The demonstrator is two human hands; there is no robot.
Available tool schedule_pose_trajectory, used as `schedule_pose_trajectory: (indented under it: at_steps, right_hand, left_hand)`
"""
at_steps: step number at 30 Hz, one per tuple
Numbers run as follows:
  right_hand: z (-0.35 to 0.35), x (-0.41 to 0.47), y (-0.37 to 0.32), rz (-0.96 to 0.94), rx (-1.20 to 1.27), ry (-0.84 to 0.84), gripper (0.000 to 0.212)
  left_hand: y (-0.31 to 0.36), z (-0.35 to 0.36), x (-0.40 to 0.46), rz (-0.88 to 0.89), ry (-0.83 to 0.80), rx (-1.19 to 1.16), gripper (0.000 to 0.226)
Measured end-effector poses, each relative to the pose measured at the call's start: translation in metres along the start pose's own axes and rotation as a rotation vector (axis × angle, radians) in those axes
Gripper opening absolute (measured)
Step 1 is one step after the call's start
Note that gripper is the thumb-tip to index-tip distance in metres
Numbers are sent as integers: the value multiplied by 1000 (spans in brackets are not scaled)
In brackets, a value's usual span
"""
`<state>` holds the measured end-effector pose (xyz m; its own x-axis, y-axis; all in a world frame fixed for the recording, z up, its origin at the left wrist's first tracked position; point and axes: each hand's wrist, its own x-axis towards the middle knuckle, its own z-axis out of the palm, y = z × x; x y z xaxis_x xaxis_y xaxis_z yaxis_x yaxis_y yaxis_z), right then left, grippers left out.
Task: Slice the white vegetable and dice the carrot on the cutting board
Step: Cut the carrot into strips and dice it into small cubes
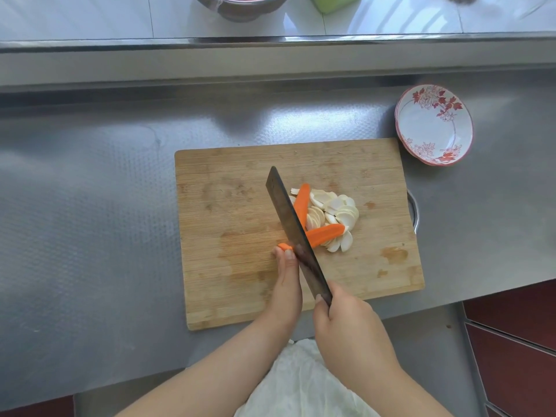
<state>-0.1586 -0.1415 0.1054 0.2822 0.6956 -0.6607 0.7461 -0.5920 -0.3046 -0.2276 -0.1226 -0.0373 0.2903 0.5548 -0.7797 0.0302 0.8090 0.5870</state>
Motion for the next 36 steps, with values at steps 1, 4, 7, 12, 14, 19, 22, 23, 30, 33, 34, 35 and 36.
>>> schedule_pose_trajectory:
  at_steps: [1,4,7,12,14,19,22,23,30,33,34,35,36]
  right_hand:
    - [0,0,-2,8,-2,-2,21]
    - [1,0,-7,35,-15,-10,18]
    - [2,1,-13,61,-23,-24,12]
    - [4,4,-19,103,-35,-31,14]
    - [4,5,-20,110,-36,-31,14]
    - [9,9,-21,115,-42,-30,10]
    - [11,13,-20,143,-38,-36,13]
    - [11,14,-20,150,-39,-40,14]
    - [18,23,-16,150,-37,-30,18]
    - [21,27,-15,138,-47,-24,21]
    - [22,28,-15,138,-51,-24,23]
    - [23,29,-15,140,-53,-24,24]
    - [23,30,-15,143,-52,-23,23]
  left_hand:
    - [-1,-1,1,-8,-5,-7,115]
    - [-5,-4,5,-26,-34,-40,106]
    - [-9,-8,8,-35,-54,-62,98]
    - [-7,-11,6,-16,-105,-89,97]
    - [-7,-12,5,-22,-116,-98,99]
    - [1,-13,-1,-44,-140,-95,109]
    - [7,-12,-6,-51,-144,-93,118]
    - [9,-12,-8,-51,-144,-92,121]
    - [18,-11,-14,-28,-126,-63,93]
    - [22,-10,-15,-41,-125,-42,91]
    - [23,-10,-15,-45,-127,-35,91]
    - [23,-10,-16,-47,-126,-33,91]
    - [24,-9,-16,-49,-124,-38,92]
